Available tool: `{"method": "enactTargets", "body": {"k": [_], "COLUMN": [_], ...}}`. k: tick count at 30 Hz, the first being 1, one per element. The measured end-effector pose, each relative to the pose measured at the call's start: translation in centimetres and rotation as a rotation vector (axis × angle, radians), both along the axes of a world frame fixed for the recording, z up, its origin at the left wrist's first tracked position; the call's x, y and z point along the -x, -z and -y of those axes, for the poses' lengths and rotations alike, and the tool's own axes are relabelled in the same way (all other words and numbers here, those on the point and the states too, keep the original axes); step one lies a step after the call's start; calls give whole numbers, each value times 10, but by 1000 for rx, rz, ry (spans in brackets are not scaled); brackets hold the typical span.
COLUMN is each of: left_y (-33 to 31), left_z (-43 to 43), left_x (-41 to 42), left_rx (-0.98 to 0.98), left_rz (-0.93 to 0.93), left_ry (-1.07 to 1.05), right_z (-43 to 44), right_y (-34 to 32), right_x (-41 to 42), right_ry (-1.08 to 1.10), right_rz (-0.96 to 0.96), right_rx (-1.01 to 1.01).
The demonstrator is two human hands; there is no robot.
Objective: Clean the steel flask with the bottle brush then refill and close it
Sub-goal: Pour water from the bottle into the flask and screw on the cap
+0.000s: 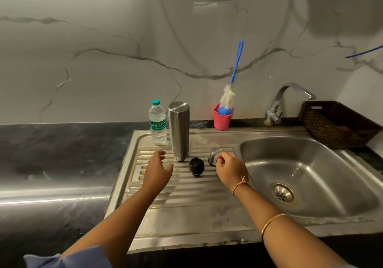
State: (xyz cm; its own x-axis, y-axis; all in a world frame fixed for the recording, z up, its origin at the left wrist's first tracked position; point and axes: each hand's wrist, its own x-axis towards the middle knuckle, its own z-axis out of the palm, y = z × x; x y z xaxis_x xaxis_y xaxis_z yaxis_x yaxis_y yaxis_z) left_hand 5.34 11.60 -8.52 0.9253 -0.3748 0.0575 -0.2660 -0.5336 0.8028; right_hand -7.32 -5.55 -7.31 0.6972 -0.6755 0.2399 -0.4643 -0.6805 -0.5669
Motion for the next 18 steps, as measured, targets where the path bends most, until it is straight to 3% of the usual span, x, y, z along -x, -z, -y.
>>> {"method": "enactTargets", "body": {"k": [10, 18], "left_y": [-33, -61], "left_z": [22, 56], "left_x": [-34, -54], "left_rx": [129, 148], "left_rz": [-96, -35], "left_ry": [4, -21], "right_z": [8, 23], "right_y": [-12, -13], "right_x": [-12, -19], "right_ry": [0, 38], "right_rz": [86, 87], "right_rx": [-49, -79]}}
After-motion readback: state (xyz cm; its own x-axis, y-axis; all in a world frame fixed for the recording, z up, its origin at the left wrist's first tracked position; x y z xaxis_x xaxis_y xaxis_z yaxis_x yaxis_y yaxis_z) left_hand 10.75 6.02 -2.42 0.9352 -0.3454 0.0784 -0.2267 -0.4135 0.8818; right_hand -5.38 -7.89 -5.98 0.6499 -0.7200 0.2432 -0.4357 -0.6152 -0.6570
